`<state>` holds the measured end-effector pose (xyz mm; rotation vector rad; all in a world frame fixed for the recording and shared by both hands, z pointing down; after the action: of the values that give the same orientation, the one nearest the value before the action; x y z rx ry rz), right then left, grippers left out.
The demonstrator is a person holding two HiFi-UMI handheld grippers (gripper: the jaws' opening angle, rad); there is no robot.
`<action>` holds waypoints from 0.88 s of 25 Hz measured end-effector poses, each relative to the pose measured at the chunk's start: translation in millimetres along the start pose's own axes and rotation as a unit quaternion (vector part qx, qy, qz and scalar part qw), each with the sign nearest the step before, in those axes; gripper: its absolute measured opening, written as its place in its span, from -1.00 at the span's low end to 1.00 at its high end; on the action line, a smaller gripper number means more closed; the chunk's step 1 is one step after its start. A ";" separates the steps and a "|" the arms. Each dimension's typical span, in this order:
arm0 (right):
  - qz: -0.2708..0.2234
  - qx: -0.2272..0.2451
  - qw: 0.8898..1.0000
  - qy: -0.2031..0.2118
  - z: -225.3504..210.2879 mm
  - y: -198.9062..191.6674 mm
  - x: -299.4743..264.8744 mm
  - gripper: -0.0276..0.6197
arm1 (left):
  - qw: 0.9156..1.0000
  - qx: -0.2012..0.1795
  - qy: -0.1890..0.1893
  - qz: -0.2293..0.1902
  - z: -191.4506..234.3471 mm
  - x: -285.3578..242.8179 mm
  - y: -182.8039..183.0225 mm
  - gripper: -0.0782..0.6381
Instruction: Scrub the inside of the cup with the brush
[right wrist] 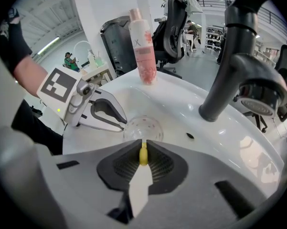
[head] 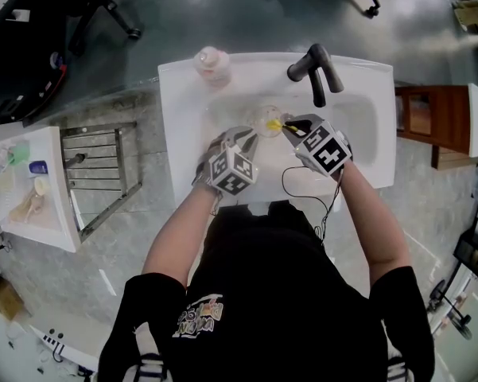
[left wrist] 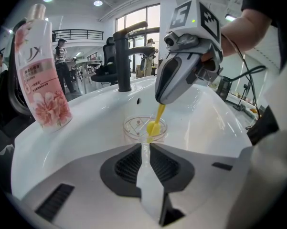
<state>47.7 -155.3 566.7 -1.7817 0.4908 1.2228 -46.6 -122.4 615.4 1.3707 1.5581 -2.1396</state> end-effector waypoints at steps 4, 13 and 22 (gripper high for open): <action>0.001 -0.007 1.000 0.023 9.5 -0.4 -3.6 -0.81 | 1.000 0.005 0.003 -0.002 1.6 0.6 0.2 -0.64; -0.029 -0.039 0.998 0.049 24.1 6.9 -16.1 -0.80 | 1.000 0.011 -0.001 -0.004 2.2 1.1 1.2 -0.64; -0.078 -0.058 0.995 0.034 16.9 23.4 -27.4 -0.81 | 1.000 0.013 0.001 -0.007 2.6 1.5 1.4 -0.64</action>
<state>9.9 -157.7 578.7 -1.9267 0.3176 1.1034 -48.1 -124.6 613.5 1.3732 1.5508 -2.1755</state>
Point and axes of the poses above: the fingertips, and each gripper's own axes: x backward along the fingers, z to its left, y out of its top, the point moved 4 cm from there along x, backward along the fingers, and after that the axes turned 2 degrees about -y, right-handed, at the moved point
